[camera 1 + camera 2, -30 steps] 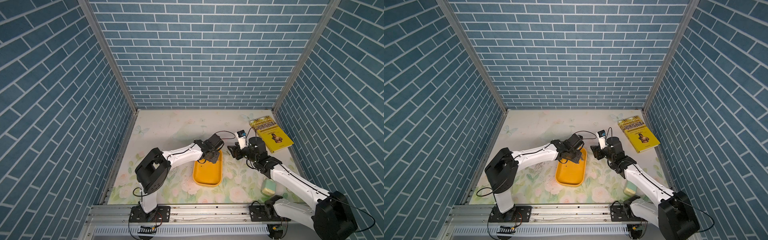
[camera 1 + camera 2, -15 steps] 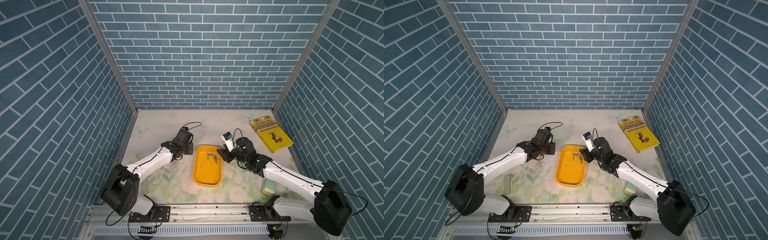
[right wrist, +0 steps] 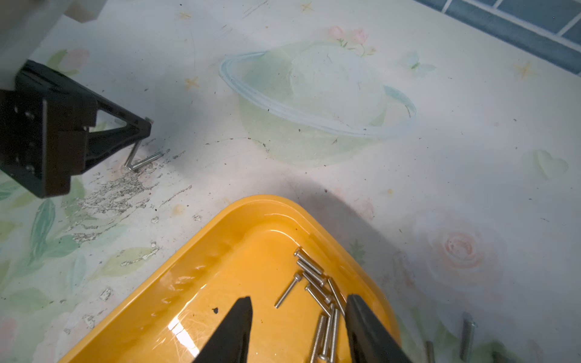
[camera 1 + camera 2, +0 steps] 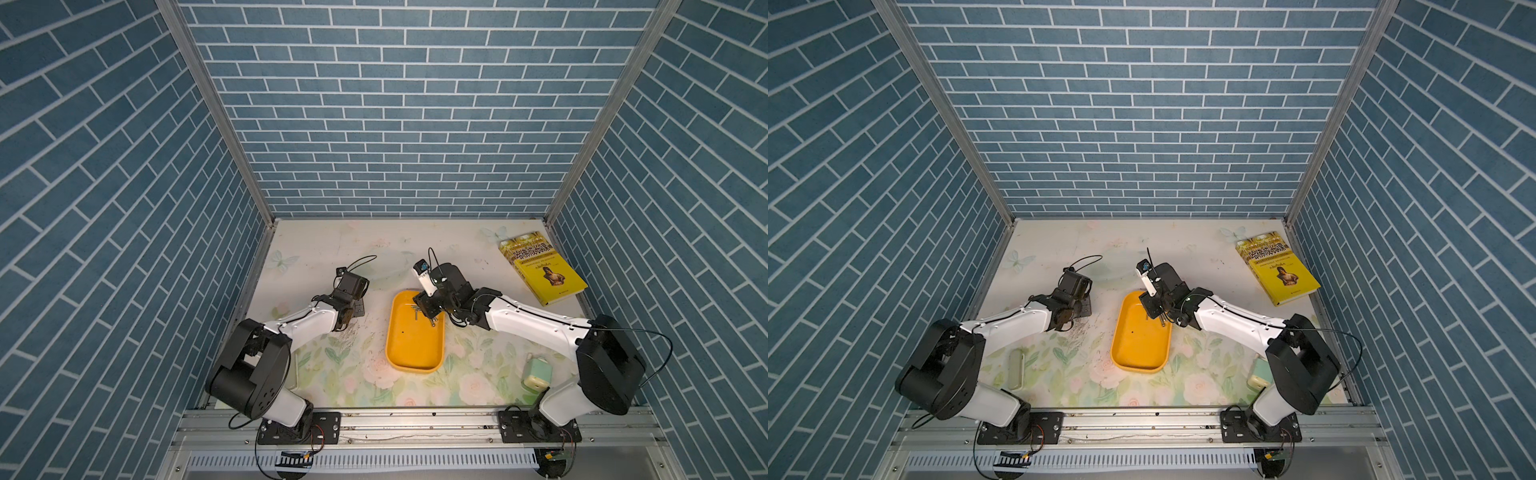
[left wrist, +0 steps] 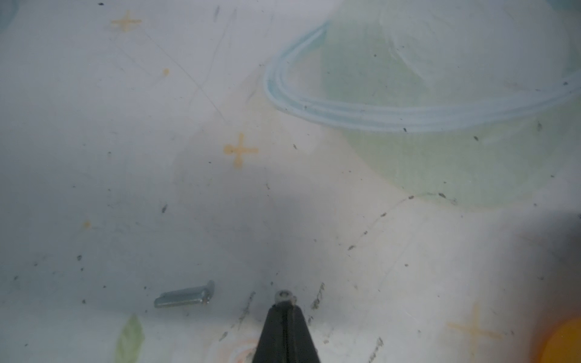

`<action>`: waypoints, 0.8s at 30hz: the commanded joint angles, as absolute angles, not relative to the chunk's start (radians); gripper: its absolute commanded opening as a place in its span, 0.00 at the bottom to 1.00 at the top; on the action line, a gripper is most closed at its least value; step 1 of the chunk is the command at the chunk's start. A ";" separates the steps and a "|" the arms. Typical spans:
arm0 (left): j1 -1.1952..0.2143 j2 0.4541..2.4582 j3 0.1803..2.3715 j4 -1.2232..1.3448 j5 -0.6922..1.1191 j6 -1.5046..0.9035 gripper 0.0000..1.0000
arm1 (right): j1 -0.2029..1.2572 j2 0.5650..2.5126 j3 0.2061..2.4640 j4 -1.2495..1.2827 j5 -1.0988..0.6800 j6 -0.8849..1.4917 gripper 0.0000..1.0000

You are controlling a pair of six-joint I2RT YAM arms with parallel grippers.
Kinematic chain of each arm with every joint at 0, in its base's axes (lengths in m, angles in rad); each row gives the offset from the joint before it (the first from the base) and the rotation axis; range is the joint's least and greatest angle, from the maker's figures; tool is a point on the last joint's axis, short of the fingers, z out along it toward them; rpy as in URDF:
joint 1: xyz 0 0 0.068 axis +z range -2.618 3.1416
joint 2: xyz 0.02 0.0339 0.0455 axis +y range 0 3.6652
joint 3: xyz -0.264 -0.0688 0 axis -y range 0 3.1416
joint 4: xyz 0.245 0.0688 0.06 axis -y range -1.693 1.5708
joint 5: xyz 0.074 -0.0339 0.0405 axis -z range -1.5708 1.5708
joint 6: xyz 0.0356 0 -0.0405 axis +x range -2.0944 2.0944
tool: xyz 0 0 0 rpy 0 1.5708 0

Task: Take out the screws from the storage box
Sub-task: Place the screw at the center of the board.

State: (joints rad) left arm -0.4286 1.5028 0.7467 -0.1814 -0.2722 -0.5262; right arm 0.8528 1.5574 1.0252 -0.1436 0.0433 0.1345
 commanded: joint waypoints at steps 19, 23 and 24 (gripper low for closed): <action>-0.331 1.629 0.745 -0.185 -0.168 -0.565 0.10 | 0.881 1.824 1.204 -0.276 0.114 0.279 0.52; -0.327 1.628 0.744 -0.185 -0.161 -0.564 0.18 | 0.881 1.849 1.218 -0.291 0.122 0.293 0.52; -0.327 1.628 0.744 -0.184 -0.160 -0.563 0.19 | 0.881 1.853 1.218 -0.289 0.110 0.295 0.52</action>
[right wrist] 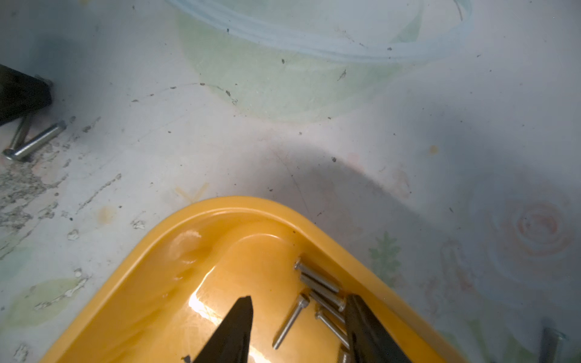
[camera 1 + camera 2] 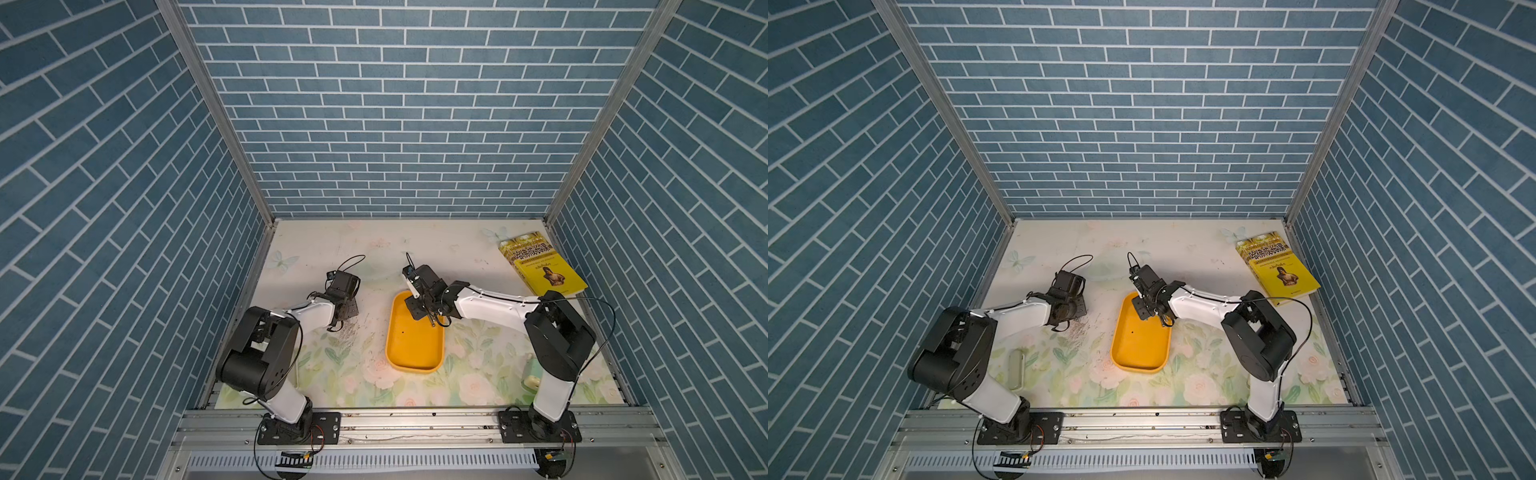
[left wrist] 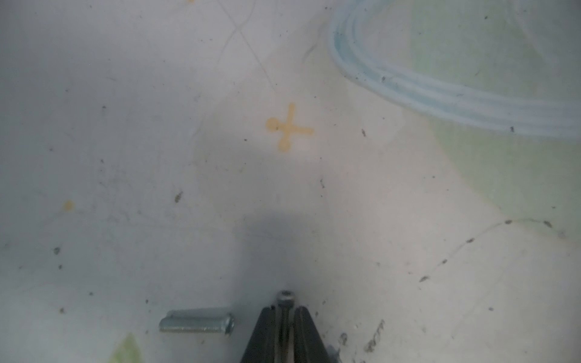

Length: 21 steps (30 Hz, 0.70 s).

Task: Take out the screws from the storage box
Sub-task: Place the screw at the center of the board, then pick up the screw from the storage box.

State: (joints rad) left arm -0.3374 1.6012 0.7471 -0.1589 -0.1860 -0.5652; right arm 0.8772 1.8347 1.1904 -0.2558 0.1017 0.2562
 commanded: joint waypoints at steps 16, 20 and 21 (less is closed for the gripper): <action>-0.328 1.494 0.697 -0.146 -0.139 -0.553 0.56 | 0.917 1.864 1.185 -0.304 0.084 0.293 0.44; -0.326 1.436 0.678 -0.131 -0.135 -0.551 0.61 | 0.919 1.863 1.168 -0.293 0.070 0.304 0.44; -0.327 1.425 0.676 -0.130 -0.135 -0.552 0.61 | 0.919 1.866 1.165 -0.291 0.066 0.307 0.44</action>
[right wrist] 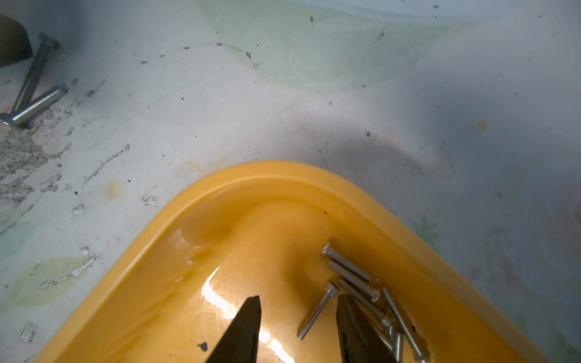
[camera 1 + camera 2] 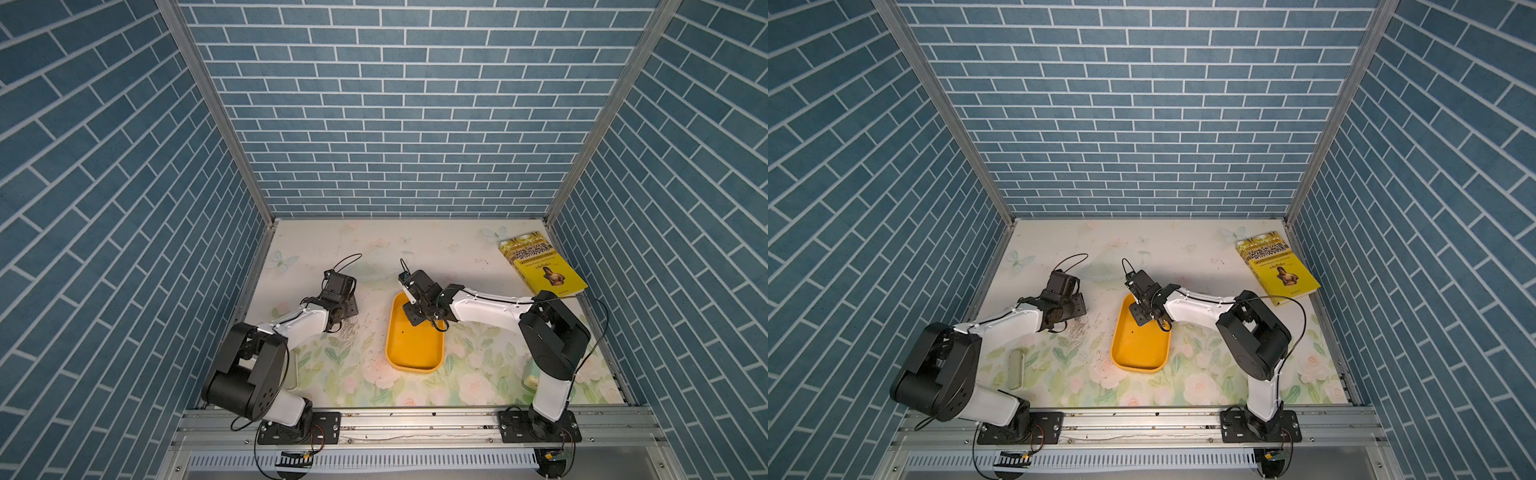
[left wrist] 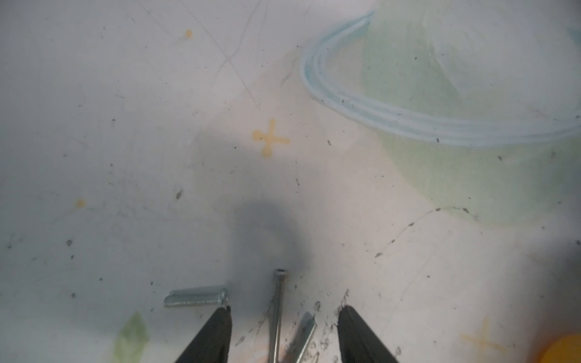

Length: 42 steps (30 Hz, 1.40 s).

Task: Take out the screws from the storage box
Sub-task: Pick up the screw from the storage box.

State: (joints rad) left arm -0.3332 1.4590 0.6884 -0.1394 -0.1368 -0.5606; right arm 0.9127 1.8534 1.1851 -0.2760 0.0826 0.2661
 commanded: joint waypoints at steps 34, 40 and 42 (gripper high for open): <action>-0.327 1.244 0.633 -0.113 -0.143 -0.531 0.83 | 0.919 1.960 1.241 -0.320 0.046 0.210 0.00; -0.328 1.150 0.611 -0.104 -0.167 -0.520 0.84 | 0.918 1.909 1.292 -0.248 0.082 0.129 0.00; -0.328 1.116 0.600 -0.095 -0.167 -0.515 0.84 | 0.917 1.899 1.318 -0.250 0.105 0.102 0.00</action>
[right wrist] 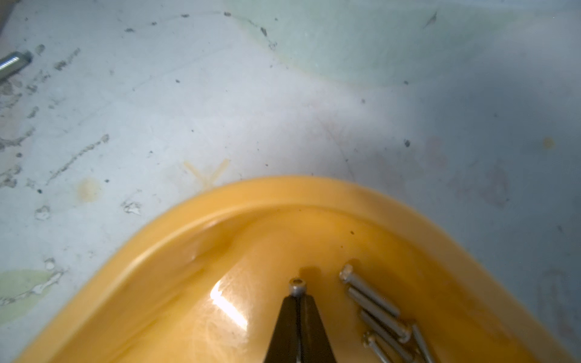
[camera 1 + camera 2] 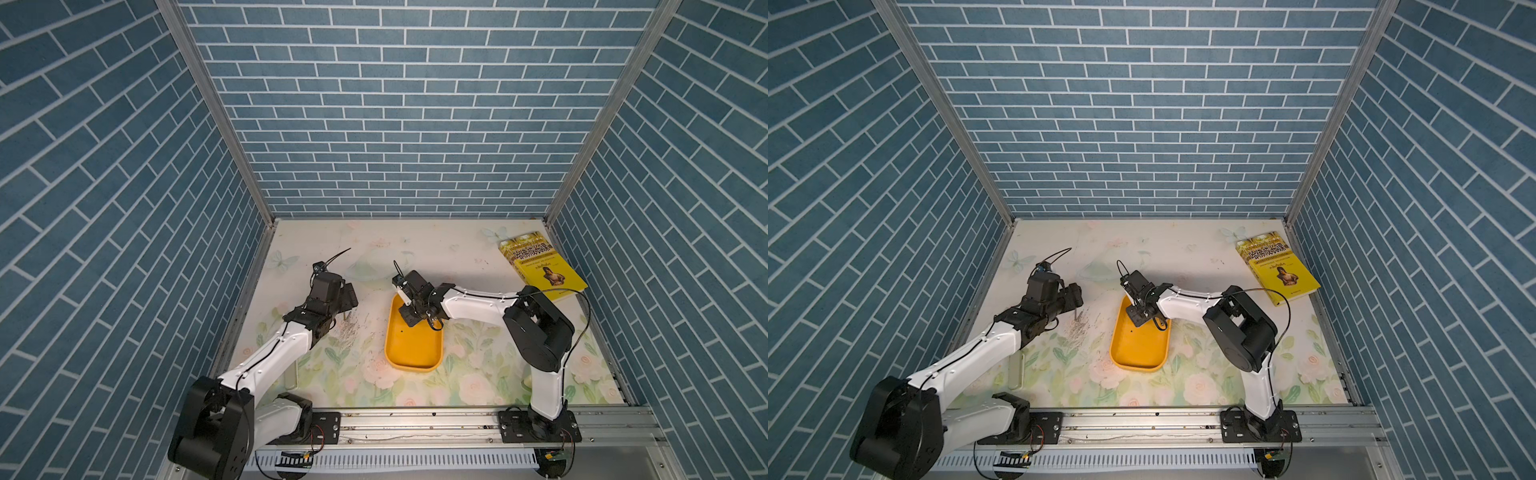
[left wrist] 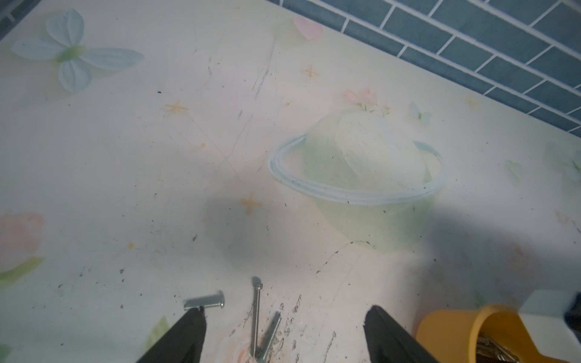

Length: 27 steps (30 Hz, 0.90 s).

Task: Take out the screws from the storage box
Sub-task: Pick up the screw from the storage box, then place the screw at the center of the board.

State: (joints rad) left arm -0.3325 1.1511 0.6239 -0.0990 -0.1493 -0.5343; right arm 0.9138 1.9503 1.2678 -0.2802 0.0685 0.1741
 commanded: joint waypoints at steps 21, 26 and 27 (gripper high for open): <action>-0.359 1.032 0.587 0.002 -0.026 -0.485 0.87 | 0.771 1.373 0.896 -0.087 0.302 0.124 0.00; -0.454 1.112 0.704 -0.083 -0.040 -0.472 0.86 | 0.651 1.326 0.777 -0.042 0.240 0.202 0.00; -0.484 1.131 0.727 -0.096 -0.059 -0.467 0.86 | 0.641 1.337 0.771 -0.040 0.240 0.209 0.00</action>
